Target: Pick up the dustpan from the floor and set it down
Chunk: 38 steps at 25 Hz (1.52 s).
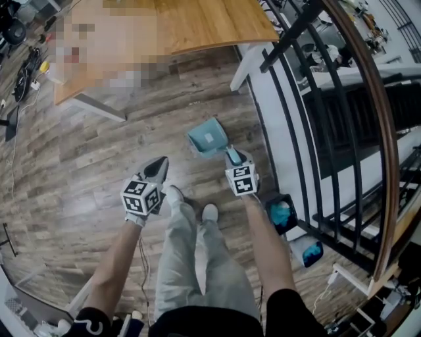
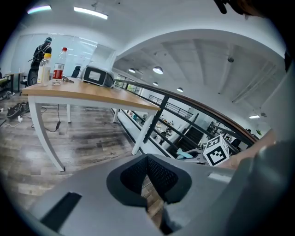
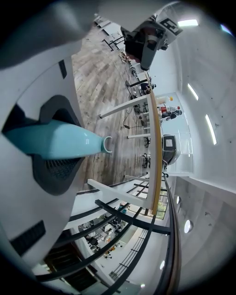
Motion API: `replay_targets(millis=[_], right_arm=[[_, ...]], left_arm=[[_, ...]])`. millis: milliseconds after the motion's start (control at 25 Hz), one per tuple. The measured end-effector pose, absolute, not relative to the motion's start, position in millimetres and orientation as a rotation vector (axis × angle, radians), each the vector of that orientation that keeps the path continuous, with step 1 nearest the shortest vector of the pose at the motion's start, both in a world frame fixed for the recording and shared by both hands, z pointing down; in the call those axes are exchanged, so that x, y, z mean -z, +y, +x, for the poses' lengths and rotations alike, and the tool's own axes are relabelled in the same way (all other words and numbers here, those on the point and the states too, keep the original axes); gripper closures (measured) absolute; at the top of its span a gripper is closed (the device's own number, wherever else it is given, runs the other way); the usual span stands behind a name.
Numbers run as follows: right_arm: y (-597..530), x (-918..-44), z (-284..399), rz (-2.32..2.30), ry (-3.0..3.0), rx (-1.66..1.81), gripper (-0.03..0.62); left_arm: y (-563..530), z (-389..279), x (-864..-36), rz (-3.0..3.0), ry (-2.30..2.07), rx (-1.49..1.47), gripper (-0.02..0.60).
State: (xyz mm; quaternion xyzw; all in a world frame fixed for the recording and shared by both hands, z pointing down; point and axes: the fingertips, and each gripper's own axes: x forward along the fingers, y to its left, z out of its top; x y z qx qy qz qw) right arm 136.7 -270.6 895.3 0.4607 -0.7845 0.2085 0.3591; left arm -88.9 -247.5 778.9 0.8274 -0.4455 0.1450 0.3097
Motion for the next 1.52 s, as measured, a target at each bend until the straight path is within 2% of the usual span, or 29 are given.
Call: replay_targets(millis=[80, 280, 760, 960, 1200, 1520], right_arm=[[-264.6, -896.9, 135.9, 1.181, -2.018, -0.564, 0.478], [-250.4, -892.1, 133.8, 1.158, -2.036, -0.626, 0.380], [-235.6, -785.3, 147.1, 1.155, -2.163, -0.584, 0.370], [-239.8, -711.5, 150.2, 1.180, -2.222, -0.534, 0.447], [-235.3, -628.7, 151.0, 1.222, -2.326, -0.440, 0.585], [-220.4, -510.7, 144.6, 1.257, -2.486, -0.260, 0.598]], left_arm=[[-242.3, -84.9, -779.0, 2.189, -1.168, -0.395, 0.583], [-230.6, -77.8, -772.3, 2.193, -1.165, -0.402, 0.583], [-211.3, -60.8, -697.6, 2.235, -1.200, -0.381, 0.583], [-208.1, -56.8, -635.2, 2.270, -1.274, -0.318, 0.583], [-191.5, -62.0, -559.5, 2.290, -1.318, -0.174, 0.583], [-171.5, -70.8, -475.4, 2.319, -1.365, 0.029, 0.583]])
